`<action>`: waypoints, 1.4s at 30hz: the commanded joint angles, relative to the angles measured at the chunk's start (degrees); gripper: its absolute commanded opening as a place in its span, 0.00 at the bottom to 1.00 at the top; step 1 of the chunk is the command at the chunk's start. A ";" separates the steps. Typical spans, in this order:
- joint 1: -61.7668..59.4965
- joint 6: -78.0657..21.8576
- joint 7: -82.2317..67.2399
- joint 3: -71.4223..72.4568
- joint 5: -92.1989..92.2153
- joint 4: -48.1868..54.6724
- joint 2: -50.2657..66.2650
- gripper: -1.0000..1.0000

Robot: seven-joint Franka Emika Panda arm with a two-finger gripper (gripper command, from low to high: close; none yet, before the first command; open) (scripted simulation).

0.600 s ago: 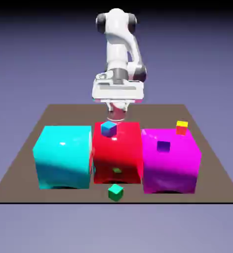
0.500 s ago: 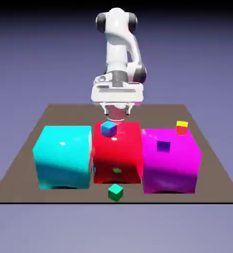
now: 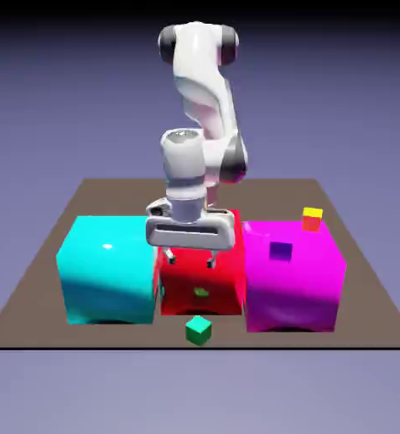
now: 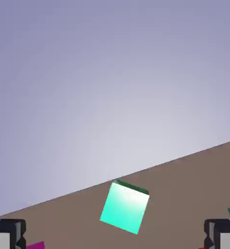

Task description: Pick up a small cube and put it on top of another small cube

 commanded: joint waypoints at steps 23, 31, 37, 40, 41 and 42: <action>-5.17 -20.72 9.00 3.05 3.21 20.20 24.81 0.00; -3.74 -31.02 1.83 1.30 -2.46 14.87 8.52 0.00; -1.59 -39.61 -2.59 -1.41 -4.61 9.62 -3.94 0.00; -0.52 -43.91 -4.80 -2.77 -5.67 7.00 -10.17 0.00; -0.16 -45.34 -5.53 -3.22 -6.03 6.12 -12.24 0.00; 0.20 -46.77 -6.27 -3.68 -6.39 5.25 -14.32 0.00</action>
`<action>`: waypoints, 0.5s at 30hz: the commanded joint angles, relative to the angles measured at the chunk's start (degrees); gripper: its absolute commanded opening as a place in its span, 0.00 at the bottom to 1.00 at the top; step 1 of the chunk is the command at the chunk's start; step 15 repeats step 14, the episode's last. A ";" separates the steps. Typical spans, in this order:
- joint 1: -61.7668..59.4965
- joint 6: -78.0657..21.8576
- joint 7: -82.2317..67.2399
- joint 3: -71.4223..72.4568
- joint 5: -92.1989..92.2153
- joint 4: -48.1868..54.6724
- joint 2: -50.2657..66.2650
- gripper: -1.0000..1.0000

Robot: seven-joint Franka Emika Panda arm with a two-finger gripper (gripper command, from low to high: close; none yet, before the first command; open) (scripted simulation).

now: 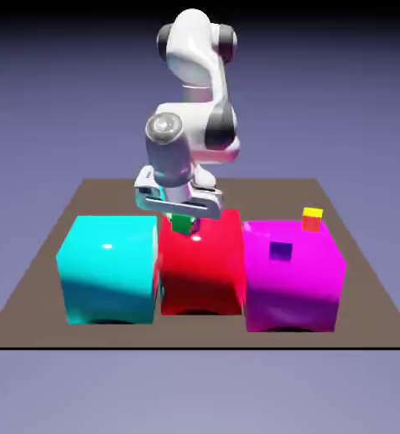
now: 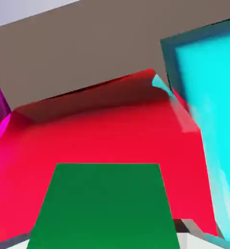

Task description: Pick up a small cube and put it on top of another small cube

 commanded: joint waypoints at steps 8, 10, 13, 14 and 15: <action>2.15 0.16 -1.87 -2.60 0.35 -10.26 -7.80 0.00; 2.18 4.07 -1.91 -2.54 0.40 -14.41 -8.05 0.00; 2.18 4.13 -1.91 -2.54 0.40 -14.48 -8.05 1.00; 2.16 2.18 -1.89 -2.57 0.38 -12.40 -7.93 1.00; 2.16 2.18 -1.89 -2.57 0.38 -12.40 -7.93 1.00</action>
